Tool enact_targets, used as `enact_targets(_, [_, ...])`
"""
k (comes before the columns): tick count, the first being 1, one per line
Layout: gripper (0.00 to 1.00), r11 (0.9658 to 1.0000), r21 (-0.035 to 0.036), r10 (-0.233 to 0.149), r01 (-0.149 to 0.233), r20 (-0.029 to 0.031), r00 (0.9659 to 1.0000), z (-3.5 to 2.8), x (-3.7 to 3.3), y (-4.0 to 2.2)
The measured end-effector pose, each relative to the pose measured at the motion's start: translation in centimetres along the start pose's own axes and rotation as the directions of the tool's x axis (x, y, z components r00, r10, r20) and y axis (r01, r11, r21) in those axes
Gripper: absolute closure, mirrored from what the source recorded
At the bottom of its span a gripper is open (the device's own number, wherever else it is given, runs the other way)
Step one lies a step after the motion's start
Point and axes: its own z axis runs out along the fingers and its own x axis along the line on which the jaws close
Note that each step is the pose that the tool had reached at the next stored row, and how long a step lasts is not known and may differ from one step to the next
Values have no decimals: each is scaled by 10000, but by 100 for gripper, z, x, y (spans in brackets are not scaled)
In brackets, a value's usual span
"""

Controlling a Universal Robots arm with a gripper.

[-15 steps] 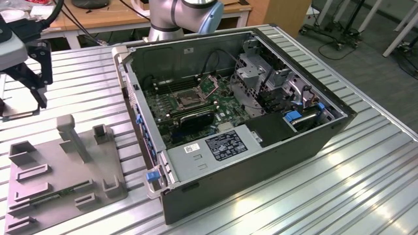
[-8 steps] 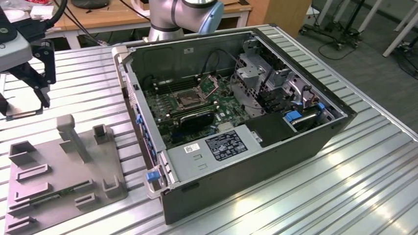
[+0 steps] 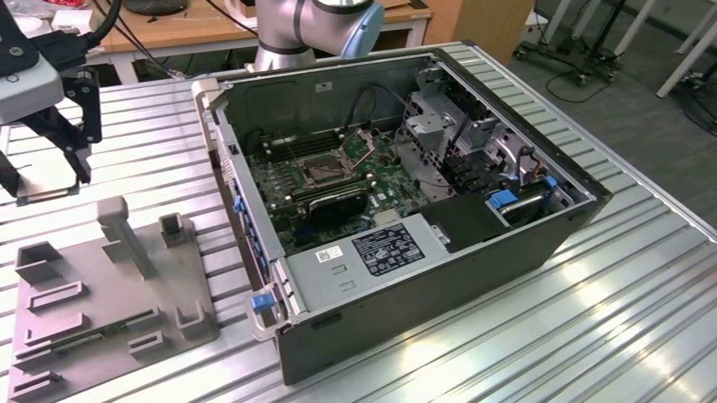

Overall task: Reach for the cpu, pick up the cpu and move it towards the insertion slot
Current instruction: 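Pick up the cpu and move it towards the insertion slot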

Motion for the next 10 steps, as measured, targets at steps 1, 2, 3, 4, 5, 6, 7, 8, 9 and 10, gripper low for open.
enact_targets(1, [45,10000,0,0,0,0,10000,0,-5,0])
enact_targets(2, [45,10000,0,0,0,-1,10000,0,-9,0])
enact_targets(3, [45,10000,0,0,0,-1,10000,0,-14,0])
enact_targets(4, [45,10000,0,0,0,0,10000,0,-19,1])
enact_targets(5, [45,10000,0,0,0,0,10000,0,-22,1])
enact_targets(6, [45,10000,-1,1,-1,1,10000,1,-25,1])
enact_targets(7, [45,10000,0,0,0,0,10000,1,-28,1])
enact_targets(8, [45,10000,0,0,0,-1,10000,0,-31,1])
enact_targets(9, [45,10000,0,0,0,0,10000,0,-35,1])
enact_targets(10, [45,10000,0,0,0,0,10000,0,-38,1])
